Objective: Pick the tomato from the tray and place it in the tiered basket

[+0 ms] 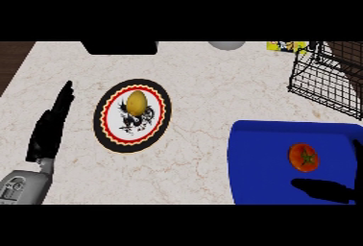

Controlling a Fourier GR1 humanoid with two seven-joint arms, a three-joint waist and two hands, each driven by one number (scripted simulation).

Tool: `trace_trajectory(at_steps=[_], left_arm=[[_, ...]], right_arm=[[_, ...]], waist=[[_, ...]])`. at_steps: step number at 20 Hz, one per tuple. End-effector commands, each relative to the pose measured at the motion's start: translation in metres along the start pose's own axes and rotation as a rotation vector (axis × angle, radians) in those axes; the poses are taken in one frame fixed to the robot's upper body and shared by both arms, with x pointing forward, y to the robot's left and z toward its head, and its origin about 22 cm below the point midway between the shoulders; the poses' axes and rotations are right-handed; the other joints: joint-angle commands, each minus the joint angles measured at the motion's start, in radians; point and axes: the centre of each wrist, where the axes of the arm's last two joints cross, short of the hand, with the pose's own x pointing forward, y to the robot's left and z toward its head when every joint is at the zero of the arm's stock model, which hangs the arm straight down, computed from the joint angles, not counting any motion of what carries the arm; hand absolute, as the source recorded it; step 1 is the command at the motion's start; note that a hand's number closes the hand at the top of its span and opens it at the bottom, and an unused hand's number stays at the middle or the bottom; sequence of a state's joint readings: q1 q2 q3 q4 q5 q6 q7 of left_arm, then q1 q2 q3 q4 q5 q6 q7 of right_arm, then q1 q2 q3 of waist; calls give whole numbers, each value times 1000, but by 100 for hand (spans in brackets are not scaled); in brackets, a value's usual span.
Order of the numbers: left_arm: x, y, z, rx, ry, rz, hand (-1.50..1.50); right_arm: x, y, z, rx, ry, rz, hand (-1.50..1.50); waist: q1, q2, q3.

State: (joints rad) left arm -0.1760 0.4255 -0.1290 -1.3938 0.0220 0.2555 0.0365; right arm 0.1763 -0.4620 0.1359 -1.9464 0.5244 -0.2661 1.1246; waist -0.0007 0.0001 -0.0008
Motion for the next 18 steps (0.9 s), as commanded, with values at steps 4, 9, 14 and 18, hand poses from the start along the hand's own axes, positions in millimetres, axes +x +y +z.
trace_trajectory(at_steps=[4,9,14,18], left_arm=[[3,14,-2,-7,0,-21,0],[-11,14,17,-6,-1,-11,0],[5,15,10,-7,-4,-6,0],[-8,7,3,-1,-12,0,0]], right_arm=[[6,11,-18,22,134,35,-150],[0,16,-21,20,150,-12,-150],[-17,29,-28,44,158,-8,-150],[12,41,-18,57,156,1,-150]], waist=[[2,0,1],[3,-1,1],[-1,-1,1],[-1,0,0]])
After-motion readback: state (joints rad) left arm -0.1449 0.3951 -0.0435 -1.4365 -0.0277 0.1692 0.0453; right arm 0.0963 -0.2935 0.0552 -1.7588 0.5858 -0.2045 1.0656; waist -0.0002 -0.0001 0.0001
